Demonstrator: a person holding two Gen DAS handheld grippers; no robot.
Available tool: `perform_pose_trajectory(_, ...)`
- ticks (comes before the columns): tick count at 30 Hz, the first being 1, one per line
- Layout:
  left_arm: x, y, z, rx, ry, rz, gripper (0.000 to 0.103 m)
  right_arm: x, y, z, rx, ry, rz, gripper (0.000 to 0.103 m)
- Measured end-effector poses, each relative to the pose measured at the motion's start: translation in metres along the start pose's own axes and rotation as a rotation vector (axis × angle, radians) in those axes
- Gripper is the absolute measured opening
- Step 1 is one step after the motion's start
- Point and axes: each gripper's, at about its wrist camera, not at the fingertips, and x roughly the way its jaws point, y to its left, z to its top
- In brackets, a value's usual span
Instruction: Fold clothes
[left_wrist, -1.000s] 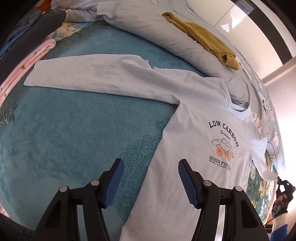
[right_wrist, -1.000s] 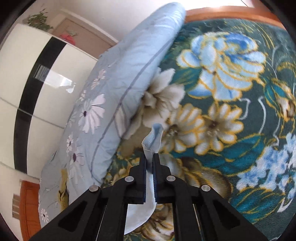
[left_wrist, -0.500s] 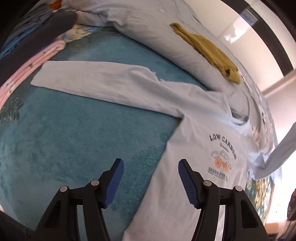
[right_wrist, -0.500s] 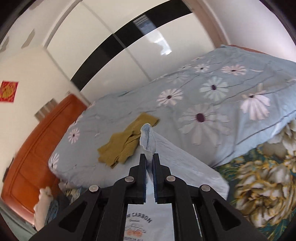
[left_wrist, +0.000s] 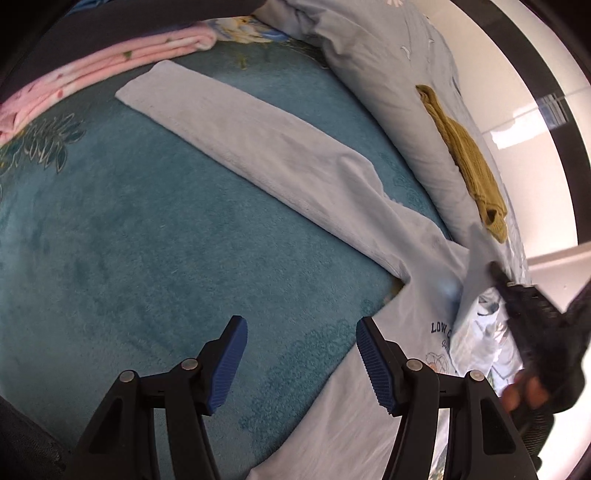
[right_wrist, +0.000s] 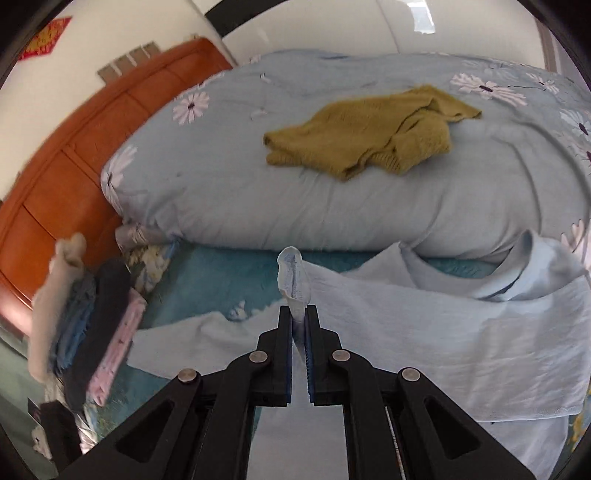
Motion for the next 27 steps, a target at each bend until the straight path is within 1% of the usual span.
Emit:
perform_pose_trajectory(2,0.002,0.003,0.001,-0.018,0.004,-0.006,0.066,0.023,0.008,-0.010,-0.032,0.050,-0.033,0.006)
perform_pose_trajectory(4,0.004,0.004,0.002,-0.029,0.010,-0.009,0.066,0.035,0.012,-0.017,-0.054,0.081,-0.057,0.007)
perform_pose_trajectory(6,0.007,0.003,0.002,-0.030,0.017,-0.011,0.066,0.036,0.012,-0.019,-0.061,0.097,-0.036,0.009)
perform_pose_trajectory(10,0.011,0.000,0.001,-0.013,0.032,-0.009,0.066,0.036,0.012,-0.021,-0.070,0.124,0.017,0.010)
perform_pose_trajectory(11,0.012,0.000,0.001,-0.009,0.036,-0.009,0.066,0.035,0.012,-0.022,-0.073,0.131,0.031,0.012)
perform_pose_trajectory(13,0.012,-0.001,0.000,-0.007,0.039,-0.010,0.066,0.035,0.012,-0.024,-0.077,0.144,0.058,0.025)
perform_pose_trajectory(16,0.013,0.000,0.000,-0.017,0.040,-0.010,0.066,0.035,0.012,-0.026,-0.085,0.165,0.098,0.026)
perform_pose_trajectory(17,0.013,0.000,0.000,-0.023,0.041,-0.013,0.066,0.027,0.006,-0.024,-0.079,0.149,0.096,0.027)
perform_pose_trajectory(18,0.013,0.001,0.000,-0.028,0.041,-0.017,0.066,0.018,-0.004,-0.022,-0.063,0.126,0.082,0.030)
perform_pose_trajectory(19,0.013,0.001,0.001,-0.030,0.040,-0.018,0.066,0.011,-0.018,-0.020,-0.038,0.112,0.046,0.033)
perform_pose_trajectory(23,0.014,0.000,0.002,-0.024,0.039,-0.015,0.066,-0.013,-0.080,-0.016,0.093,0.074,-0.138,0.034)
perform_pose_trajectory(25,0.014,-0.001,0.002,-0.020,0.039,-0.011,0.066,-0.029,-0.111,-0.019,0.161,0.044,-0.237,0.034)
perform_pose_trajectory(27,0.015,-0.002,0.003,-0.020,0.041,-0.010,0.066,-0.042,-0.134,-0.025,0.198,0.031,-0.337,0.034)
